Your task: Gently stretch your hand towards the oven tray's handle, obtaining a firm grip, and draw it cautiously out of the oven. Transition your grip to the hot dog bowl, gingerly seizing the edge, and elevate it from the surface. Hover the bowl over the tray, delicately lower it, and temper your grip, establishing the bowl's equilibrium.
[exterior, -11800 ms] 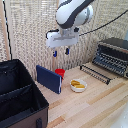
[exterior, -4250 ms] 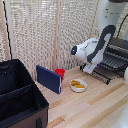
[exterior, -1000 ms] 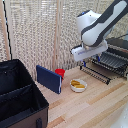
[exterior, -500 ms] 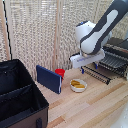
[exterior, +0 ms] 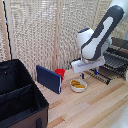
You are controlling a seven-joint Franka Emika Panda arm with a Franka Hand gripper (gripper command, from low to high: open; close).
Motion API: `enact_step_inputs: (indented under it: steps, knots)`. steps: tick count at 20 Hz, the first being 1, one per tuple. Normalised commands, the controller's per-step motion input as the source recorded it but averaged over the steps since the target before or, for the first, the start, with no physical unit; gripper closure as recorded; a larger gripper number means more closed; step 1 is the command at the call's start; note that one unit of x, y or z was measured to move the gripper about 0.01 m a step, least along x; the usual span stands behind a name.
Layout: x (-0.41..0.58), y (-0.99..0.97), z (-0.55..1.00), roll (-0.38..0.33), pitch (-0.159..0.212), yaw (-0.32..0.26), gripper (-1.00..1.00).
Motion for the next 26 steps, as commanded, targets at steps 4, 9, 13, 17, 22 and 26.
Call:
enact_step_inputs:
  steps: [4,9,13,17,22,26]
  knots:
    - [-0.039,-0.27,-0.34,0.052,-0.002,0.018,-1.00]
    - [0.000,-0.23,-0.39,0.078,-0.015,0.019,-1.00]
    - [0.000,-0.10,-0.26,0.052,-0.067,0.022,-1.00]
    - [0.000,0.00,-0.07,0.039,-0.027,0.000,-1.00]
    - [0.000,-0.01,-0.01,0.000,0.000,0.008,1.00]
    - [0.000,0.00,0.00,0.000,-0.001,0.036,1.00]
